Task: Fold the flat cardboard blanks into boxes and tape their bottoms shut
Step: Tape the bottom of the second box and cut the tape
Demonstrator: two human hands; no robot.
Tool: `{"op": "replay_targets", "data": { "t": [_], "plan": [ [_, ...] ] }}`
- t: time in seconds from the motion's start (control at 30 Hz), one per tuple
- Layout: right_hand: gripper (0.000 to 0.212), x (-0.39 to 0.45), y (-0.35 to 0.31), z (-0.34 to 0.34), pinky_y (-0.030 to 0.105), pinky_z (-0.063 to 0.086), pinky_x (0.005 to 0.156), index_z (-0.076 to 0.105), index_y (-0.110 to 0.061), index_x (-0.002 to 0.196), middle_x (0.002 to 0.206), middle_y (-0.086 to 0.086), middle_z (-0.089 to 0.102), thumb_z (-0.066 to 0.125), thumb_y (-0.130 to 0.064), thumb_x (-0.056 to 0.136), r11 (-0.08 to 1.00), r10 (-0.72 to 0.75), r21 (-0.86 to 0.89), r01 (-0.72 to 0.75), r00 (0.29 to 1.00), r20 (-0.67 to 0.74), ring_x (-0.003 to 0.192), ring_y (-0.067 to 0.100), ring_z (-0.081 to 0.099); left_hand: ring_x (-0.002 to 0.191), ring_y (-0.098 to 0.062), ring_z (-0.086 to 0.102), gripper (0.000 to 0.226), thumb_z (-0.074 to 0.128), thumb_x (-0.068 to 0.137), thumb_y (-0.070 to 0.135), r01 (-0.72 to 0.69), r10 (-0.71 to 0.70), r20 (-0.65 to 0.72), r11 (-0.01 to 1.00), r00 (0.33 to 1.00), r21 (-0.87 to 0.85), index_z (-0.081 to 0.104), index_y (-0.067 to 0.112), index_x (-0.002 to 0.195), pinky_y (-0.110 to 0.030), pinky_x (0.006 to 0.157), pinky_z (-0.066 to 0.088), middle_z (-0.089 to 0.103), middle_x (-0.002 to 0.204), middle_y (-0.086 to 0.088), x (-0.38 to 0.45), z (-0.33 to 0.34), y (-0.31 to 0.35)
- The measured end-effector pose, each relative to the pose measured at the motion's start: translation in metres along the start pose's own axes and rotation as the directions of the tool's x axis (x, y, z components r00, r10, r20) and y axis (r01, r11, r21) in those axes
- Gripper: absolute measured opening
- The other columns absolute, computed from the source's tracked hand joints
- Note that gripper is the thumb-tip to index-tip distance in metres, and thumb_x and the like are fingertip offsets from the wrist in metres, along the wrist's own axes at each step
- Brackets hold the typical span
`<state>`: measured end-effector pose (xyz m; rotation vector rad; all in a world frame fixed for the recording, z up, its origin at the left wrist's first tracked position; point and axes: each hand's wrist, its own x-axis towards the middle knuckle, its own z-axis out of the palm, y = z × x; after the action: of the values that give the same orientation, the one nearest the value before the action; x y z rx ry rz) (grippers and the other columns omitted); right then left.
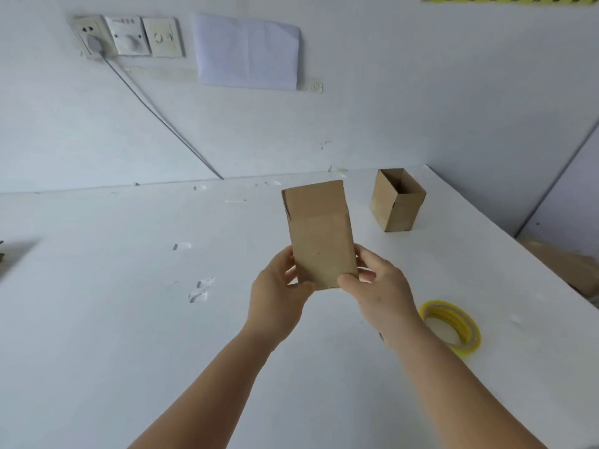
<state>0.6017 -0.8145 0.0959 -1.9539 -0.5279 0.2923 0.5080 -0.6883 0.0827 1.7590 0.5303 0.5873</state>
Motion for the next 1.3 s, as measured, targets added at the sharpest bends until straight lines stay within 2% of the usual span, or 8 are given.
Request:
{"op": "replay_targets", "data": {
  "t": [0.07,0.2,0.43,0.67,0.93,1.07,1.13,1.3],
  "plan": [
    [0.053,0.012,0.004,0.001,0.026,0.051,0.083,0.051,-0.030,0.134,0.119,-0.010,0.060,0.062,-0.020,0.083,0.999,-0.009,-0.049,0.008,0.999,-0.033,0.102,0.005,0.058,0.098,0.007,0.063,0.054,0.058,0.080,0.000,-0.009,0.010,-0.022,0.998,1.000,0.060,0.061,0.039,0.116,-0.010,0.077,0.050,0.069,0.100,0.025,0.011,0.006,0.000],
    [0.047,0.039,0.023,0.000,0.014,0.044,0.068,0.056,-0.030,0.130,0.107,-0.016,0.066,0.061,-0.020,0.084,0.993,-0.012,-0.121,0.002,0.997,-0.079,0.092,0.002,0.060,0.090,0.011,0.060,0.049,0.052,0.082,0.001,-0.047,0.050,-0.013,0.983,0.999,0.176,0.063,0.037,0.114,0.000,0.069,0.042,0.066,0.089,0.028,0.039,0.021,0.003],
    [0.047,0.109,0.058,-0.010,0.022,0.048,0.079,0.051,-0.023,0.137,0.119,-0.003,0.064,0.060,-0.024,0.090,0.961,-0.079,-0.275,0.019,0.975,-0.208,0.097,0.011,0.059,0.089,-0.005,0.064,0.041,0.050,0.084,0.005,0.021,-0.003,-0.068,0.964,0.998,0.266,0.064,0.028,0.115,-0.011,0.068,0.046,0.067,0.090,0.014,0.104,0.072,-0.013],
    [0.041,0.187,0.105,-0.018,0.022,0.050,0.078,0.058,-0.014,0.130,0.102,0.001,0.062,0.063,-0.013,0.089,0.963,-0.079,-0.268,0.001,0.957,-0.281,0.087,0.012,0.059,0.078,-0.009,0.062,0.048,0.046,0.086,0.005,0.101,-0.069,-0.108,0.938,0.992,0.333,0.063,0.032,0.122,-0.016,0.064,0.048,0.067,0.087,0.011,0.177,0.133,-0.035],
    [0.023,0.240,0.156,-0.017,0.022,0.048,0.075,0.063,-0.014,0.115,0.100,-0.002,0.069,0.056,-0.015,0.094,0.979,0.007,-0.194,-0.054,0.972,-0.235,0.092,0.016,0.064,0.080,-0.010,0.061,0.040,0.047,0.090,0.009,0.208,-0.163,-0.143,0.892,0.976,0.402,0.063,0.030,0.119,-0.015,0.062,0.043,0.070,0.097,0.010,0.224,0.179,-0.079],
    [0.040,0.253,0.170,-0.014,0.029,0.049,0.096,0.051,-0.012,0.135,0.124,0.001,0.064,0.052,-0.016,0.095,0.980,0.008,-0.194,-0.039,0.988,-0.157,0.115,0.018,0.060,0.073,-0.012,0.057,0.022,0.048,0.089,0.011,0.213,-0.162,-0.151,0.873,0.975,0.439,0.064,0.024,0.098,-0.019,0.057,0.039,0.070,0.088,0.007,0.239,0.193,-0.090],
    [0.049,0.259,0.172,-0.015,0.029,0.044,0.103,0.041,-0.012,0.142,0.135,0.002,0.056,0.052,-0.012,0.095,0.978,0.036,-0.199,-0.056,0.994,-0.106,0.124,0.018,0.053,0.076,-0.016,0.058,0.020,0.048,0.089,0.013,0.240,-0.186,-0.163,0.864,0.969,0.443,0.062,0.026,0.091,-0.028,0.067,0.047,0.069,0.084,0.007,0.246,0.199,-0.091],
    [0.057,0.268,0.173,-0.021,0.024,0.034,0.106,0.029,-0.013,0.148,0.147,0.003,0.043,0.051,-0.013,0.095,0.965,0.070,-0.253,-0.071,0.997,-0.010,0.133,0.019,0.043,0.078,-0.019,0.059,0.018,0.047,0.090,0.015,0.254,-0.193,-0.179,0.859,0.965,0.445,0.063,0.023,0.088,-0.036,0.072,0.049,0.069,0.081,0.002,0.254,0.205,-0.092]
  ]
}}
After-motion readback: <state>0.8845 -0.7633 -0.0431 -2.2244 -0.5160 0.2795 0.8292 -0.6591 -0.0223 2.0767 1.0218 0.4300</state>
